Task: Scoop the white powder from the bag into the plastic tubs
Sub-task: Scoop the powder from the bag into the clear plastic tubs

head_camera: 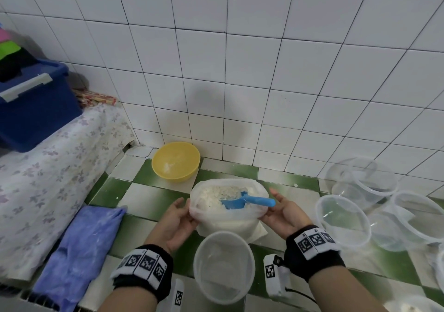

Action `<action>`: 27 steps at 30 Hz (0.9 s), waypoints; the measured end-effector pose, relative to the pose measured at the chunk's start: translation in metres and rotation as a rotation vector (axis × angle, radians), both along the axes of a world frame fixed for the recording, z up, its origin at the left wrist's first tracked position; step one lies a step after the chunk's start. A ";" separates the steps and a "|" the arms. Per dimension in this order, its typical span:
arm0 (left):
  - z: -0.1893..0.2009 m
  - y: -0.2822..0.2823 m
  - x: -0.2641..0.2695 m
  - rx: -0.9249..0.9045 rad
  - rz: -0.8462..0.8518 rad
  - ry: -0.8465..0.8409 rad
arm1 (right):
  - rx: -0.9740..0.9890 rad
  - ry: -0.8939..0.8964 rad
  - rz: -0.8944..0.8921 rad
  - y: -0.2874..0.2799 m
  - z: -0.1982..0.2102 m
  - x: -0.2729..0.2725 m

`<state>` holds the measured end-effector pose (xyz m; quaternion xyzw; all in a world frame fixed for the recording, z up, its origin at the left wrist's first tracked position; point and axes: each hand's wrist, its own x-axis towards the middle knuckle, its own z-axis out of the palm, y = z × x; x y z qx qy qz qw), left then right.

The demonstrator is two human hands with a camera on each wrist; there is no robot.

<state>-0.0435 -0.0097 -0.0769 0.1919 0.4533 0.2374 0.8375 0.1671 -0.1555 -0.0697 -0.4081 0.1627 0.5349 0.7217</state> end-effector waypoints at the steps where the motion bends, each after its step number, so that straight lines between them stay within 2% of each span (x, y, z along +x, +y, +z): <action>1: 0.002 0.000 0.000 0.035 -0.038 0.027 | -0.005 -0.010 0.011 -0.001 -0.001 0.000; 6: 0.011 0.002 -0.003 0.166 -0.184 0.102 | -0.060 -0.068 0.045 -0.006 -0.004 0.000; 9: 0.013 0.005 -0.005 0.233 -0.219 0.145 | -0.125 -0.201 0.084 -0.005 -0.004 0.001; 11: 0.014 0.006 -0.006 0.302 -0.249 0.181 | -0.214 -0.365 0.131 -0.004 -0.003 0.002; 15: 0.013 0.008 -0.008 0.511 -0.296 0.270 | -0.498 -0.808 0.165 -0.003 0.009 0.001; 19: 0.013 0.004 -0.010 0.644 -0.449 0.308 | -0.530 -1.175 0.321 -0.002 0.035 -0.010; 21: 0.015 0.001 -0.009 0.680 -0.510 0.301 | -0.564 -1.314 0.451 -0.001 0.044 -0.017; 24: 0.019 -0.004 -0.009 0.719 -0.540 0.302 | -0.725 -1.535 0.591 0.000 0.054 -0.026; 27: 0.024 -0.011 -0.011 0.724 -0.550 0.316 | -0.792 -1.657 0.698 0.002 0.062 -0.036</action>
